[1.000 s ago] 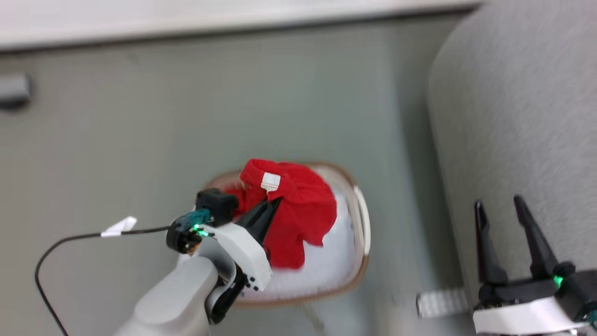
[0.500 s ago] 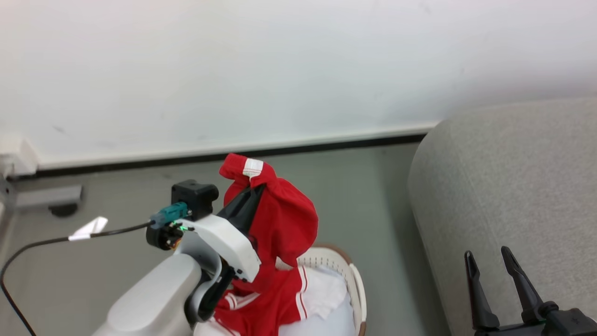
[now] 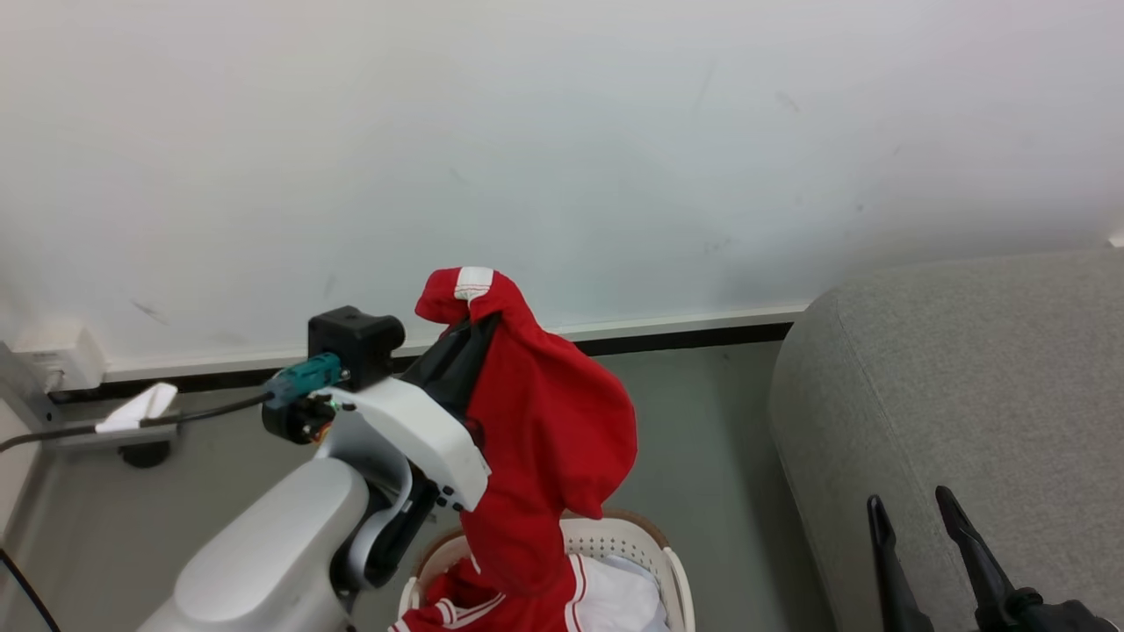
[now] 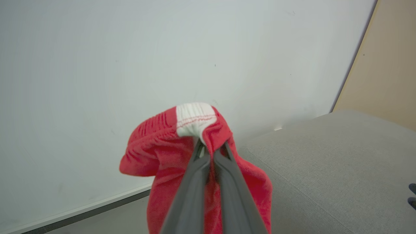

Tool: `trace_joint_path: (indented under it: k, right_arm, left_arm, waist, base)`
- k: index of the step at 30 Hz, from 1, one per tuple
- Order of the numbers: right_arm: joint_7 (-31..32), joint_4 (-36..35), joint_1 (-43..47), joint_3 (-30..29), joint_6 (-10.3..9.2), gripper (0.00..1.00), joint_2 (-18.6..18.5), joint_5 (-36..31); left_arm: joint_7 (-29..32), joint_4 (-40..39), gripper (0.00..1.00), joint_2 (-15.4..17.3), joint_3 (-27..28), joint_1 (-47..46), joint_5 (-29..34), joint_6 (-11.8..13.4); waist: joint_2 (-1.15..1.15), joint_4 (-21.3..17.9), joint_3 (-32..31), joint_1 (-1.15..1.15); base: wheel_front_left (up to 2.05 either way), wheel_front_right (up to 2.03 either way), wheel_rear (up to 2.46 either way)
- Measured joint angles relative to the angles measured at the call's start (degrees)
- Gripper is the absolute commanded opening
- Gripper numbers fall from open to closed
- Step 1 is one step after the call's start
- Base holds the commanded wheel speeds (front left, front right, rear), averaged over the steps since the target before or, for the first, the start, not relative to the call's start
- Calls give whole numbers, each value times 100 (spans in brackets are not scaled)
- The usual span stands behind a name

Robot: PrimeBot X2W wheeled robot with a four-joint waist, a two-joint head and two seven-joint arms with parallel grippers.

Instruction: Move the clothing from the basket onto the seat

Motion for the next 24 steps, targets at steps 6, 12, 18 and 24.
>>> trace_joint_path:
  k: [6, 12, 18, 24]
  right_arm:
    - [0, -221, -14, 308, 0, 100, 0, -84]
    - [0, -265, -453, 1278, 0, 100, 0, -313]
    - [-1, 280, -1225, 2306, 0, 100, 4, -474]
    - [-1, 746, -2142, 2824, 0, 100, 3, -466]
  left_arm:
    - [135, -248, 0, 66, -18, 5, 0, 119]
    - [247, -467, 0, 105, -44, 3, 0, 168]
    - [349, -636, 0, 96, -121, -32, 0, 182]
    - [424, -755, 0, 1, -256, -48, 19, 166]
  waist:
    - [0, 52, -81, 0]
    - [0, 72, -38, 1]
    - [0, 123, 8, 1]
    - [0, 232, 66, 2]
  base:
    - [0, 0, 0]
    - [0, 0, 0]
    - [0, 0, 0]
    - [0, 0, 0]
